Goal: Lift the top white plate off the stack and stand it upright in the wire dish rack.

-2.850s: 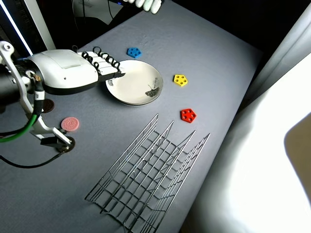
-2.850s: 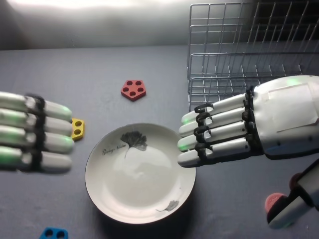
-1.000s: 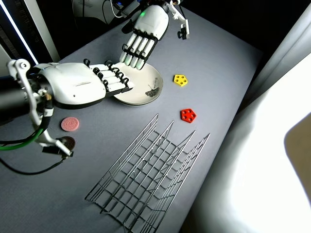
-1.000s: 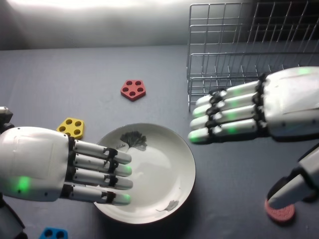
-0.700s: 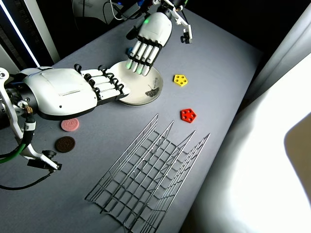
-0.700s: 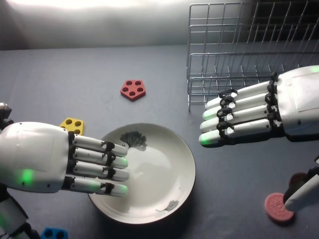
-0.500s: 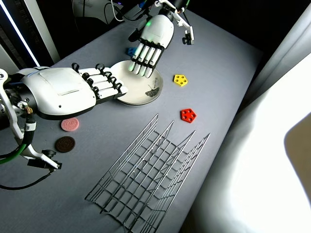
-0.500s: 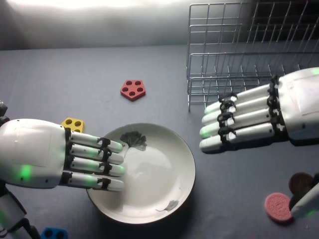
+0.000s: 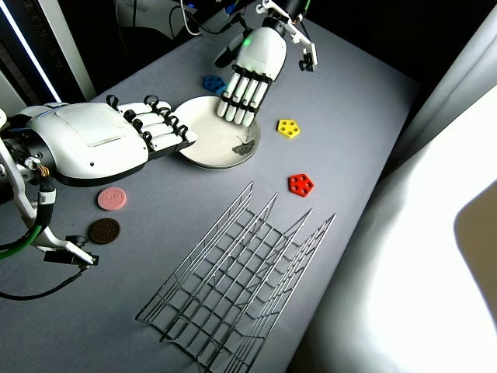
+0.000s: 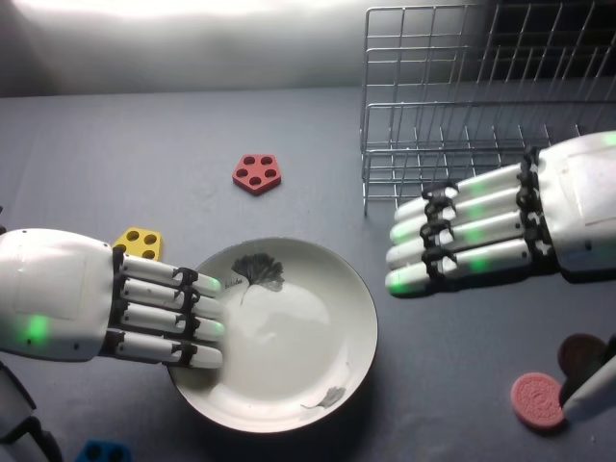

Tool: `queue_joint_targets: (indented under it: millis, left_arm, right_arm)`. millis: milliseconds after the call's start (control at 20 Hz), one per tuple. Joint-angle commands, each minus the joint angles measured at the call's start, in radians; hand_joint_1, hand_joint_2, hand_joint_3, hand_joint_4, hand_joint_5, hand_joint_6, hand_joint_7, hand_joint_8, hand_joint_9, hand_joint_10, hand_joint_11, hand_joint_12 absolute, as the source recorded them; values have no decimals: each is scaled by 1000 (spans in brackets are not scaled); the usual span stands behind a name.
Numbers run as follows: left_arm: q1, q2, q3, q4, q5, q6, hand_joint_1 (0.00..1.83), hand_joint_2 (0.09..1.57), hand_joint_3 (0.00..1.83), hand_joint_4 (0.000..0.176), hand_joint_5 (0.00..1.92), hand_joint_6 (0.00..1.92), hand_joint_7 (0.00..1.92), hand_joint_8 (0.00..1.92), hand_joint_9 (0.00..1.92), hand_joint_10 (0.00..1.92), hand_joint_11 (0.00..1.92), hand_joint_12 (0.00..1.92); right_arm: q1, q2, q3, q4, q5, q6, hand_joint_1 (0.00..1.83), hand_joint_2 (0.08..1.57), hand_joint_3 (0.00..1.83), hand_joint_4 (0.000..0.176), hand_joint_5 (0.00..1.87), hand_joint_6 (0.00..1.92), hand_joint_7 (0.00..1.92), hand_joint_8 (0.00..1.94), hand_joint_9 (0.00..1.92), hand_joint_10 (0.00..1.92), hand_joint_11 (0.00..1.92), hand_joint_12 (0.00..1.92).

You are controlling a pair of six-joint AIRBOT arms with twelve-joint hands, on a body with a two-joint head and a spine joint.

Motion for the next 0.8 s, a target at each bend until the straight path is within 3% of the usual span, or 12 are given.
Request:
queue_joint_targets:
  millis: [0, 750]
  left_arm:
    - [-10, -4, 2, -52, -63, -1, 130, 845, 0, 0, 0, 0, 0, 0, 1, 0, 1, 0]
    - [26, -27, 21, -44, -62, -1, 107, 851, 2, 0, 0, 0, 0, 0, 0, 0, 9, 4]
  right_arm:
    - [6, 12, -7, 87, 64, -14, 39, 998, 2, 0, 0, 0, 13, 1, 27, 1, 51, 30]
    - [9, 7, -7, 95, 61, -45, 122, 998, 0, 0, 0, 0, 8, 0, 32, 3, 66, 32]
